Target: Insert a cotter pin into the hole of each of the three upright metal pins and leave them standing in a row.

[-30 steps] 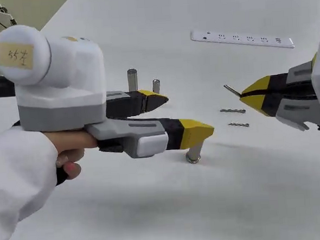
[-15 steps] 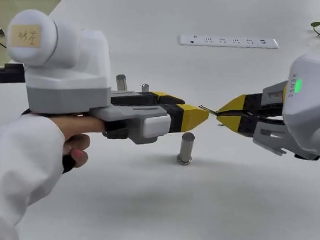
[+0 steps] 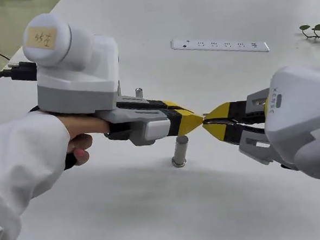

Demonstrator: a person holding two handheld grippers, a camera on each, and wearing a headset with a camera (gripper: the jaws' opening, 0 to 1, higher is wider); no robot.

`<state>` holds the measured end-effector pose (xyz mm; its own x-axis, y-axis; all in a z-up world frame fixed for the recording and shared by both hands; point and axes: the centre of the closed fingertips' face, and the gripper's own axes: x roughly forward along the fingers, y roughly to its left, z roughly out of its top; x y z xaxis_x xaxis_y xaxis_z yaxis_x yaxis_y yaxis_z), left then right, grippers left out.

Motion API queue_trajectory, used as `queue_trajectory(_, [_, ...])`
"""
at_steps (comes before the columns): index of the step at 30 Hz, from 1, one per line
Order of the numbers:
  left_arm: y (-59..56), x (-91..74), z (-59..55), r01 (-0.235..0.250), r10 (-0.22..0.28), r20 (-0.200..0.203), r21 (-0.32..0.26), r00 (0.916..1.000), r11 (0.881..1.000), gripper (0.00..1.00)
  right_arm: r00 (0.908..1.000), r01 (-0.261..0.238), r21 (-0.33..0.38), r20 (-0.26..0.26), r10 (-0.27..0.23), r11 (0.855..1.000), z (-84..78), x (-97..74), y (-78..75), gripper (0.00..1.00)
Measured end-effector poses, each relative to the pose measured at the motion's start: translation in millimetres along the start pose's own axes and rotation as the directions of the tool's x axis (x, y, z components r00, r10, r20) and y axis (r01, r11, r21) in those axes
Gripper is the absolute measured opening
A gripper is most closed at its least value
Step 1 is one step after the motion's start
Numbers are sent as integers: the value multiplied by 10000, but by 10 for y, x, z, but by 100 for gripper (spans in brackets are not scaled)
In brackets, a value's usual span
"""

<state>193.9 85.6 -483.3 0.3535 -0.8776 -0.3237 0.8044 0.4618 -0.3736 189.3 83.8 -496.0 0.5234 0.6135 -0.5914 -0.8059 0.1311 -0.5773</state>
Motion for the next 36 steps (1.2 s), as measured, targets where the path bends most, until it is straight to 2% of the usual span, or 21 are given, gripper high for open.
queue_trajectory(4, [-17, 0, -24, 134, -133, -101, 54, 9999, 9999, 4, 9999, -55, 126, 155, 53, 9999, 57, 2, 17, 0])
queue_trajectory(7, [-18, -5, -41, 188, -188, -139, -7, 9997, 9998, 3, 10000, -15, -334, -25, 14, 9994, 53, 22, 27, 0])
queue_trajectory(16, [2, -36, -95, 113, -111, -315, 52, 9994, 9999, 0, 10000, -74, -411, -44, 72, 9991, 67, 34, 68, 0])
queue_trajectory(31, [-5, -53, -101, 110, -112, -216, -94, 9997, 9999, 0, 9999, -101, -382, 82, 104, 9992, 96, 36, 58, 0])
queue_trajectory(36, [-12, -64, -110, 91, -88, -247, 114, 9997, 9999, 0, 9998, -123, -442, 122, 129, 9989, 106, 43, 65, 0])
